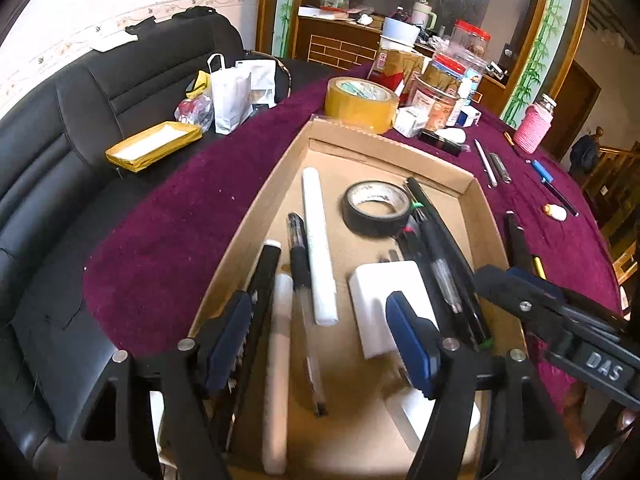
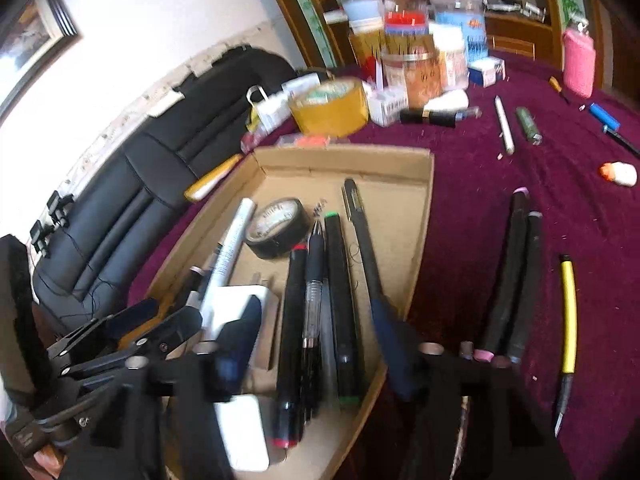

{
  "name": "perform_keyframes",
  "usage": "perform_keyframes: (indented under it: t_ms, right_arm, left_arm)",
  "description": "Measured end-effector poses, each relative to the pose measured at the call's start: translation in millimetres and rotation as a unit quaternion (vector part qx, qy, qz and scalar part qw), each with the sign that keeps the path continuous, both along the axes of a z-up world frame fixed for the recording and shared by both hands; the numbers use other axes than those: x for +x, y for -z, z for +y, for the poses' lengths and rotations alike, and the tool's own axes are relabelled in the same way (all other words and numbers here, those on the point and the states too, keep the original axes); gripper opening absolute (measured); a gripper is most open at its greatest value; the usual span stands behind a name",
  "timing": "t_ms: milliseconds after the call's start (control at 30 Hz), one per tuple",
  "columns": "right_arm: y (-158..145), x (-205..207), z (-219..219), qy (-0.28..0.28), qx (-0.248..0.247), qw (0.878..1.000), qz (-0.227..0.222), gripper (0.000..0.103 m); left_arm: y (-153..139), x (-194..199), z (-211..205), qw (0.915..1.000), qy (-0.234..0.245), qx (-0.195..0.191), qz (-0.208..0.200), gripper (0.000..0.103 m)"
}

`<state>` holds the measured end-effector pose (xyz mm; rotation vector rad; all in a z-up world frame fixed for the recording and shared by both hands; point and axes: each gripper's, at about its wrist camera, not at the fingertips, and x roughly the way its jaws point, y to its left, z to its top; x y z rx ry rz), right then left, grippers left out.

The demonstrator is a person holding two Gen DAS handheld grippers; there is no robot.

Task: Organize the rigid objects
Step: 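Open both tools to drop the clear pens into the tray, then grasp the yellow pen with the right tool while the left grasps a thick black marker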

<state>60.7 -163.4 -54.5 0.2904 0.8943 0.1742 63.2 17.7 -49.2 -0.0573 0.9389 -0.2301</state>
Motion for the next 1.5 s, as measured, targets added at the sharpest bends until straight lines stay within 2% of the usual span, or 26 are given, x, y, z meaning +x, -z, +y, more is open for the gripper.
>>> perform_keyframes:
  t_ms: [100, 200, 433, 633, 767, 900, 1033, 1167, 1267, 1333, 1367, 1500]
  right_arm:
    - [-5.9, -16.8, -3.9, -0.001, 0.008, 1.000, -0.008, 0.066]
    - [-10.0, -35.3, -9.0, -0.001, 0.014, 1.000, -0.015, 0.066]
    - [-11.1, -62.5, -19.3, 0.000, 0.022, 1.000, -0.017, 0.066]
    - [-3.8, -85.4, -49.4, 0.015, 0.037, 0.999, -0.020, 0.066]
    - [5.7, -99.2, -89.1, 0.052, 0.049, 0.997, -0.018, 0.065]
    - [11.0, -100.2, -126.9, 0.091, 0.060, 0.994, -0.012, 0.051]
    - [17.4, -85.2, -149.3, 0.112, 0.043, 0.993, 0.005, 0.042]
    - [26.8, -60.2, -151.2, 0.105, 0.032, 0.993, 0.030, 0.031]
    - [36.2, -50.5, -147.2, 0.102, 0.009, 0.994, 0.045, 0.030]
    - [38.3, -49.7, -144.2, 0.105, -0.011, 0.994, 0.041, 0.022]
    - [38.7, -50.9, -144.1, 0.108, -0.021, 0.993, 0.040, 0.010]
    - [42.2, -61.9, -154.1, 0.108, -0.002, 0.993, 0.036, 0.009]
  left_arm:
    - [-2.9, -9.7, -3.6, 0.9999, -0.003, 0.016, -0.005, 0.070]
    - [-5.2, -21.5, -9.7, 0.9997, 0.003, 0.022, -0.013, 0.076]
    - [-9.4, -43.5, -26.1, 0.9995, 0.013, 0.027, -0.012, 0.076]
    - [-23.4, -68.4, -45.1, 0.9986, 0.049, -0.011, -0.014, 0.076]
    - [-27.5, -75.3, -70.7, 0.9958, 0.088, -0.023, -0.004, 0.076]
    - [-27.8, -77.0, -97.0, 0.9930, 0.115, -0.025, 0.003, 0.076]
    - [-27.4, -73.4, -114.7, 0.9908, 0.131, -0.030, 0.010, 0.076]
    - [-27.5, -68.4, -124.3, 0.9902, 0.137, -0.027, 0.009, 0.076]
    - [-28.7, -63.6, -132.1, 0.9897, 0.140, -0.027, 0.009, 0.076]
    - [-29.9, -60.5, -135.9, 0.9893, 0.143, -0.027, 0.008, 0.076]
    - [-30.5, -59.0, -139.1, 0.9889, 0.146, -0.027, 0.008, 0.076]
    - [-28.7, -49.2, -160.3, 0.9855, 0.167, -0.028, 0.013, 0.076]
